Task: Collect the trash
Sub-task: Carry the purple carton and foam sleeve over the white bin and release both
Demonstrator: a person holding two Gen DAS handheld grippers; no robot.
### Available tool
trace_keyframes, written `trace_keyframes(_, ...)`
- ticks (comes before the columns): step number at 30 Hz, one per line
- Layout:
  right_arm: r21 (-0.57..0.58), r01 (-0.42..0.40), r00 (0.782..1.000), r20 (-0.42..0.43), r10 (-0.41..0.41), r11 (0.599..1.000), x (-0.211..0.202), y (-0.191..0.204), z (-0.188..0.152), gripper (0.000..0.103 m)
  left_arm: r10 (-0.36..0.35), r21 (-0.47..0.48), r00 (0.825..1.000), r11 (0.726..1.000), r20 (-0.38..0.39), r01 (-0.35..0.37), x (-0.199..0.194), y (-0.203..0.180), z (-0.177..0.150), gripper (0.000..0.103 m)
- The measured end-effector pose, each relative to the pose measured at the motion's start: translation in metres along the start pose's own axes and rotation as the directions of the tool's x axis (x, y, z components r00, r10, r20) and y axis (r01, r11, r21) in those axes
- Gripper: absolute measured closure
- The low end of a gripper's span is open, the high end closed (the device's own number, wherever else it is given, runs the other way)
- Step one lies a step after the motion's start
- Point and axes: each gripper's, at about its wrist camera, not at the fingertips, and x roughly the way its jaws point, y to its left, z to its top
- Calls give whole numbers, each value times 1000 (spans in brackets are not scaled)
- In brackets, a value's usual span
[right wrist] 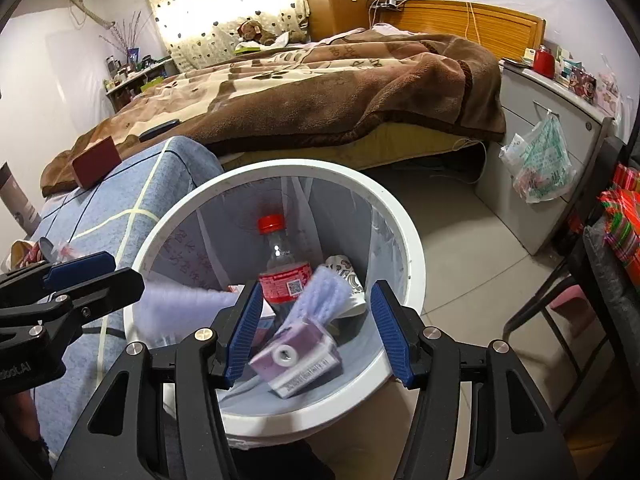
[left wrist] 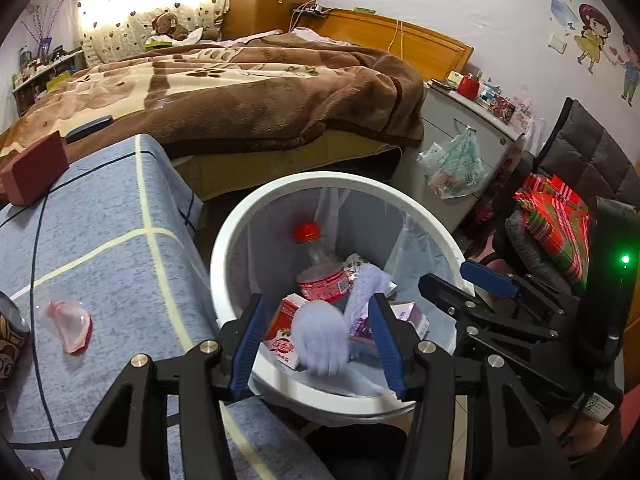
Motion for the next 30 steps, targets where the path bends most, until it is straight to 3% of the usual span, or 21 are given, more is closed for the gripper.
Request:
trace_keyframes(15, -8, -31, 998, 57, 31, 999, -19, 19, 1, 45, 41, -28, 997, 999, 71, -39, -39, 17, -11, 47)
trace_keyframes(30, -78, -97, 991, 84, 104, 992, -30, 62, -1, 45, 97, -95, 986, 992, 135, -85, -85, 53, -34, 47)
